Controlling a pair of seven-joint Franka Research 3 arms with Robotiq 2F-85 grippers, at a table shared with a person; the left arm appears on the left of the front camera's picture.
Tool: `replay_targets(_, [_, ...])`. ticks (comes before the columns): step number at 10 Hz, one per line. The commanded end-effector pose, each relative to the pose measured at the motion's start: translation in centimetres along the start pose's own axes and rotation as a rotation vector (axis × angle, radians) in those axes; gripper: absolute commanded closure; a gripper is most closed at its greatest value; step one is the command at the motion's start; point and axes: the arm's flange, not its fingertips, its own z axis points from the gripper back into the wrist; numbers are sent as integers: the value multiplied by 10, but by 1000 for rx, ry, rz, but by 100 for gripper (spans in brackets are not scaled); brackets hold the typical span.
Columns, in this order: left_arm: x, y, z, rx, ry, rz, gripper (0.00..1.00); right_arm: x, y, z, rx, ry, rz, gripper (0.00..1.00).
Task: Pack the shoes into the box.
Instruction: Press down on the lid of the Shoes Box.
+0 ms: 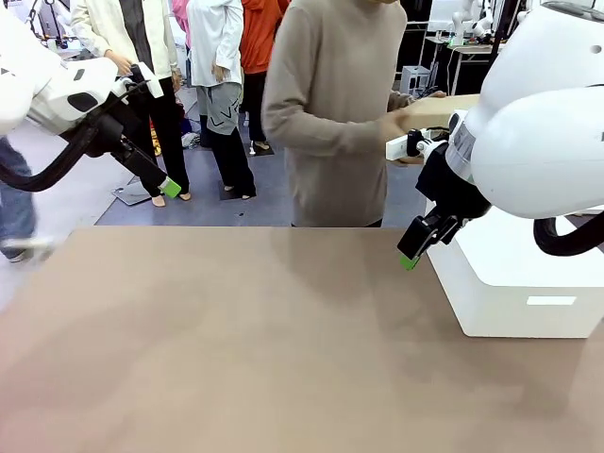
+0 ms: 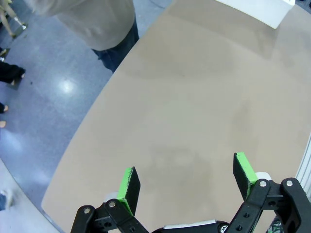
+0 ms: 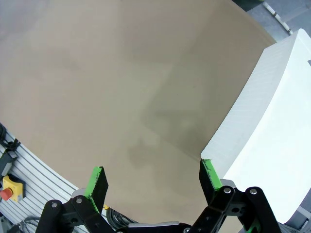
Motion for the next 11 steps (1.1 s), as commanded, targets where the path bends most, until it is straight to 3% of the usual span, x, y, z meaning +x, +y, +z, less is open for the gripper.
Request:
replay_targets(1, [1,1,2,12,7,7,0,0,-1,1,-5,-1,-2,0])
replay_targets(11, [1,1,2,12,7,7,0,0,-1,1,-5,-1,-2,0])
